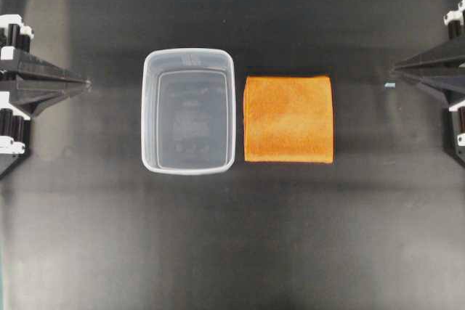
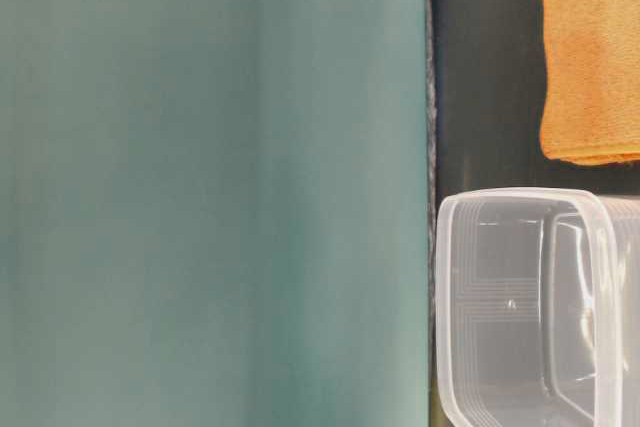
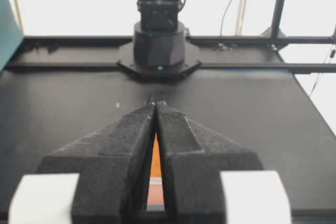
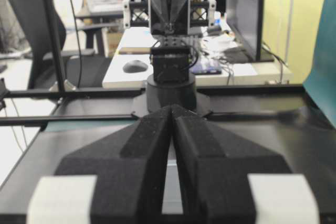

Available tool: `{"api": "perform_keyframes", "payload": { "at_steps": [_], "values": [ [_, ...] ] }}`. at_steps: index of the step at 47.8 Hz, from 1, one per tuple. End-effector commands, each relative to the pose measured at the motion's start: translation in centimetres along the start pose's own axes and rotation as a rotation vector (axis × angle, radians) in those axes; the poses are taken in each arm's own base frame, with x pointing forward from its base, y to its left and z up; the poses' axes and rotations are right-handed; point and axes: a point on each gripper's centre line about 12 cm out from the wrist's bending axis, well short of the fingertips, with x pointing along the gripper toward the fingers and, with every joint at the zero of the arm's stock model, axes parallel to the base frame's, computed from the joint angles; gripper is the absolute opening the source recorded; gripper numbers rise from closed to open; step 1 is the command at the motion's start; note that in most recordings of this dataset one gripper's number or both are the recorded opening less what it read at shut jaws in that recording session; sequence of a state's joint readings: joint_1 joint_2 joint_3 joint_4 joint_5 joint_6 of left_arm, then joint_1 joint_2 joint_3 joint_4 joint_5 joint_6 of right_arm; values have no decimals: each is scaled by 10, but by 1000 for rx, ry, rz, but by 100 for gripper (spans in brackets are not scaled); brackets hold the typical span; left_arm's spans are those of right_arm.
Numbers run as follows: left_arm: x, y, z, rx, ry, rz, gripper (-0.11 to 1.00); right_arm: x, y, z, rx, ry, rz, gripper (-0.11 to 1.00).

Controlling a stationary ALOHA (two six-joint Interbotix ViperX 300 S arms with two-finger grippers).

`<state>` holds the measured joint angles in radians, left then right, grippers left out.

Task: Place the orange towel into the container with the left arm.
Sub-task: 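Move the left gripper over the orange towel beside the container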

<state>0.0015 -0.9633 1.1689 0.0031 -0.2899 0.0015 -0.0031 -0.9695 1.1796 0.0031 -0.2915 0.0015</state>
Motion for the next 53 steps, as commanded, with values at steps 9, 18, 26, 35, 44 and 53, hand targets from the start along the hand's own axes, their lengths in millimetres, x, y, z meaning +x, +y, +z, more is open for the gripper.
{"api": "perform_keyframes", "payload": {
  "at_steps": [9, 18, 26, 35, 44, 53],
  "values": [
    [37, 3, 16, 0, 184, 13, 0, -2, -1, 8, 4, -34, -6, -1],
    [73, 5, 24, 7, 365, 18, 0, -2, -1, 6, 4, -12, -6, -1],
    [105, 6, 19, 11, 537, 22, 0, -2, -3, 2, 5, 17, -14, -1],
    [145, 5, 11, 12, 681, 20, 0, -3, -3, 2, 3, 18, -15, 12],
    [180, 6, 5, 10, 768, 27, 0, -5, -3, 1, 23, 37, -17, 65],
    [207, 7, -12, 13, 859, 27, 4, -11, -2, 5, 54, 23, -13, 82]
  ]
}}
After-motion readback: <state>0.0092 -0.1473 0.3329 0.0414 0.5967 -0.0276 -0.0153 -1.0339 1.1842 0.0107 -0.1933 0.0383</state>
